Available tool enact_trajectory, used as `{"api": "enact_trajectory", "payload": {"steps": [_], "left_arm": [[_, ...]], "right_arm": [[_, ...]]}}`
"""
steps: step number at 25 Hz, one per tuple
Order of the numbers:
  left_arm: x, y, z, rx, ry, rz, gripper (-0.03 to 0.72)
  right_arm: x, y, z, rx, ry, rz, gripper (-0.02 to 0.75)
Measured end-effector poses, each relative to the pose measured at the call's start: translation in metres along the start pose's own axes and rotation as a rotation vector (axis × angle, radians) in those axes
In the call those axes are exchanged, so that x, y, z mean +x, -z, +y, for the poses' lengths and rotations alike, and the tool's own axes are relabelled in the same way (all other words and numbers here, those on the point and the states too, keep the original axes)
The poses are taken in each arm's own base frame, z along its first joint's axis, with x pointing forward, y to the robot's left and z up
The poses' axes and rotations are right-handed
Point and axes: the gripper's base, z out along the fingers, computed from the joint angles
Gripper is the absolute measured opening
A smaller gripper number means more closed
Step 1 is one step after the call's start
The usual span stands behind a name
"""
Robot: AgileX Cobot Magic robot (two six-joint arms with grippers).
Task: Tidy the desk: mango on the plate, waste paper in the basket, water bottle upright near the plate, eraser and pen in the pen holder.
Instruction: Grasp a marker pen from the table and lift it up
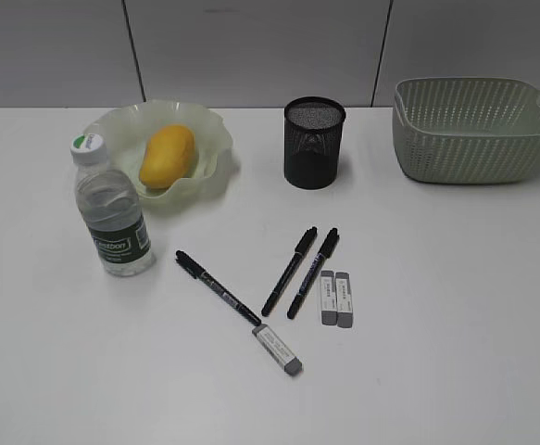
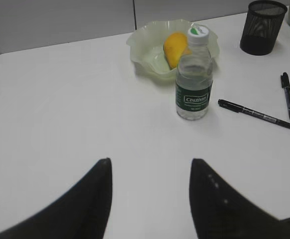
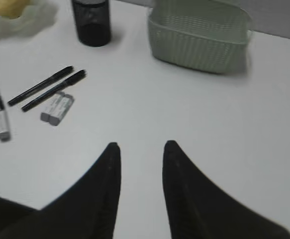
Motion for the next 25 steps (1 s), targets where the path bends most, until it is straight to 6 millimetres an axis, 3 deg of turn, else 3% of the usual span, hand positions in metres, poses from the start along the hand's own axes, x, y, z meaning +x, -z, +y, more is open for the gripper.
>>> {"api": "enact_trajectory", "payload": {"steps": [5, 12, 16, 21, 25], "left_arm": [[0.000, 0.000, 0.000, 0.001, 0.000, 0.001, 0.375], [0.000, 0.000, 0.000, 0.001, 0.001, 0.001, 0.374], [0.000, 0.000, 0.000, 0.004, 0.003, 0.002, 0.374], [0.000, 0.000, -0.001, 0.006, 0.004, 0.002, 0.374], [0.000, 0.000, -0.001, 0.007, 0.004, 0.002, 0.373]], "right_arm": [[-0.021, -0.070, -0.002, -0.160, -0.084, 0.199, 0.248], [-0.030, -0.178, -0.006, -0.244, -0.175, 0.503, 0.247], [-0.036, -0.240, 0.010, -0.236, -0.286, 0.581, 0.255], [-0.036, -0.317, 0.049, -0.257, -0.333, 0.687, 0.307], [-0.033, -0.367, 0.075, -0.207, -0.393, 0.777, 0.316]]}}
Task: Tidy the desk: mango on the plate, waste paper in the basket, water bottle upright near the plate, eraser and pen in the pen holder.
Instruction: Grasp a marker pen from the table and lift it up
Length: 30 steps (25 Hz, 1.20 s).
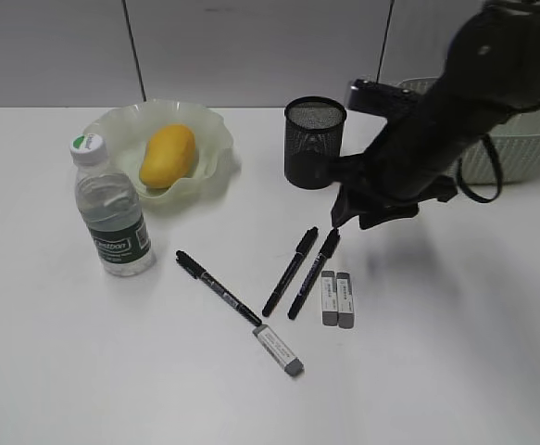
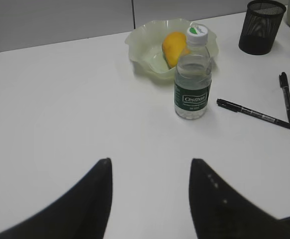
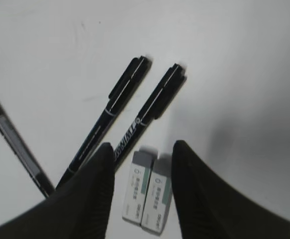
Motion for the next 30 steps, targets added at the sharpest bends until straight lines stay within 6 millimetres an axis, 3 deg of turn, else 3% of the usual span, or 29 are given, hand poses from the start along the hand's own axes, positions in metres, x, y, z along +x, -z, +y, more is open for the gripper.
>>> {"api": "enact_trajectory", "payload": {"steps": [6, 12, 21, 24, 27, 30], "left_arm": [[0.000, 0.000, 0.000, 0.000, 0.000, 0.000, 0.373], [0.000, 0.000, 0.000, 0.000, 0.000, 0.000, 0.373], [0.000, 0.000, 0.000, 0.000, 0.000, 0.000, 0.373], [0.000, 0.000, 0.000, 0.000, 0.000, 0.000, 0.373], [0.000, 0.000, 0.000, 0.000, 0.000, 0.000, 0.373], [0.000, 0.000, 0.000, 0.000, 0.000, 0.000, 0.373]], "right_arm": [[-0.018, -0.045, 0.013, 0.124, -0.100, 0.120, 0.319], [-0.030, -0.062, 0.022, 0.174, -0.137, 0.130, 0.315], [-0.025, -0.081, 0.014, 0.244, -0.179, 0.183, 0.308], [-0.025, -0.084, 0.015, 0.232, -0.190, 0.180, 0.262], [-0.025, -0.085, 0.016, 0.220, -0.205, 0.181, 0.151], [-0.025, -0.085, 0.016, 0.216, -0.207, 0.177, 0.140]]}}
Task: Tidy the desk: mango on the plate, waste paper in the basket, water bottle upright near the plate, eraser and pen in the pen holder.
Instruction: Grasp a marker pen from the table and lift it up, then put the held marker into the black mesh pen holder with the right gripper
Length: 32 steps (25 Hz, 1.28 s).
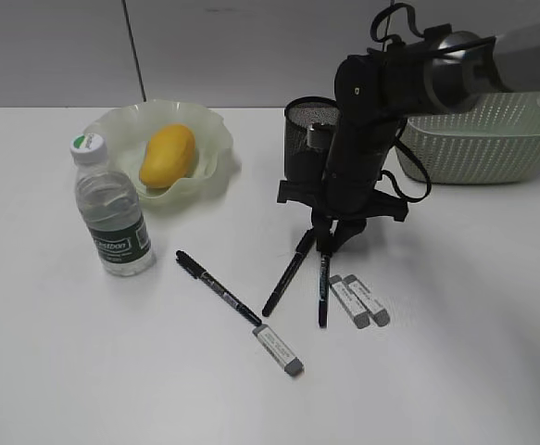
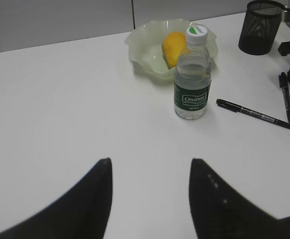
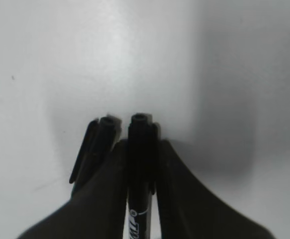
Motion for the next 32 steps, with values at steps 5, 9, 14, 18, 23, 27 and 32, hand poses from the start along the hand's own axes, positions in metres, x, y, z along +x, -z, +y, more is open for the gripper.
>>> {"api": "enact_trajectory", "payload": {"steps": [5, 9, 14, 18, 23, 27, 32], "left_arm": [[0.000, 0.000, 0.000, 0.000, 0.000, 0.000, 0.373], [0.000, 0.000, 0.000, 0.000, 0.000, 0.000, 0.373], [0.000, 0.000, 0.000, 0.000, 0.000, 0.000, 0.373], [0.000, 0.000, 0.000, 0.000, 0.000, 0.000, 0.351], [0.000, 0.000, 0.000, 0.000, 0.000, 0.000, 0.305], [0.000, 0.000, 0.000, 0.000, 0.000, 0.000, 0.280], [0.000, 0.000, 0.000, 0.000, 0.000, 0.000, 0.267]], "right_arm": [[-0.002, 0.020, 0.003, -0.029, 0.017, -0.040, 0.140], [-0.002, 0.063, 0.007, -0.066, 0.064, -0.095, 0.140], [-0.010, 0.144, 0.020, -0.206, 0.290, -0.440, 0.140], [-0.026, 0.205, 0.030, -0.250, 0.501, -0.921, 0.140], [-0.041, 0.217, 0.040, -0.270, 0.700, -1.254, 0.140], [-0.058, 0.195, 0.037, -0.296, 0.709, -1.313, 0.140], [-0.077, 0.157, 0.021, -0.286, 0.638, -1.262, 0.140]]}}
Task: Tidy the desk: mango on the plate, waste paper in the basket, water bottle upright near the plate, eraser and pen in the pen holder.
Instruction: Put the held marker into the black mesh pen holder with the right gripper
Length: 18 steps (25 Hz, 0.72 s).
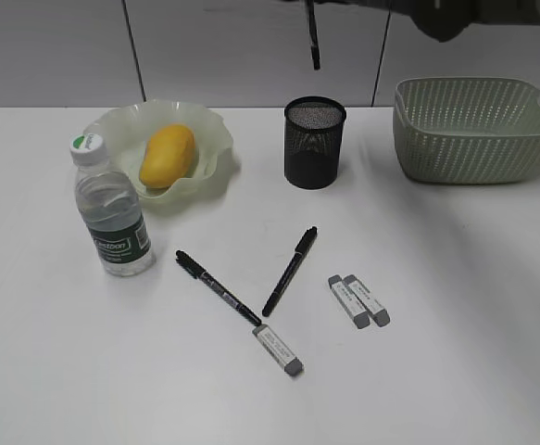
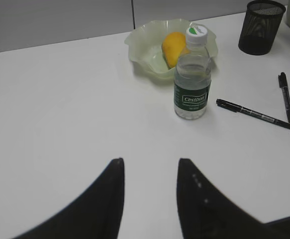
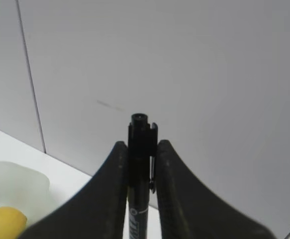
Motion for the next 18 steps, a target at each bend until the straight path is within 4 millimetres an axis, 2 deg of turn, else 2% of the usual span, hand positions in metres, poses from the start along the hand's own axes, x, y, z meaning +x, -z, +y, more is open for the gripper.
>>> {"api": "enact_trajectory", "payload": {"steps": [3, 8, 11, 13, 16, 18], "left_arm": [[0.000, 0.000, 0.000, 0.000, 0.000, 0.000, 0.262], [0.000, 0.000, 0.000, 0.000, 0.000, 0.000, 0.250], [0.000, 0.000, 0.000, 0.000, 0.000, 0.000, 0.241], [0.000, 0.000, 0.000, 0.000, 0.000, 0.000, 0.239], [0.000, 0.000, 0.000, 0.000, 0.000, 0.000, 0.239], [0.000, 0.000, 0.000, 0.000, 0.000, 0.000, 0.239]], "right_arm": [[0.030, -0.009, 0.000, 0.000, -0.019, 0.068, 0.140], [0.077, -0.012, 0.003, 0.001, -0.056, 0.184, 0.140], [0.089, -0.011, 0.004, 0.003, -0.064, 0.219, 0.149], [0.089, -0.011, 0.004, 0.003, -0.065, 0.222, 0.227], [0.086, -0.009, 0.003, 0.008, -0.064, 0.234, 0.459], [0.076, -0.002, 0.001, 0.024, -0.060, 0.278, 0.558]]}}
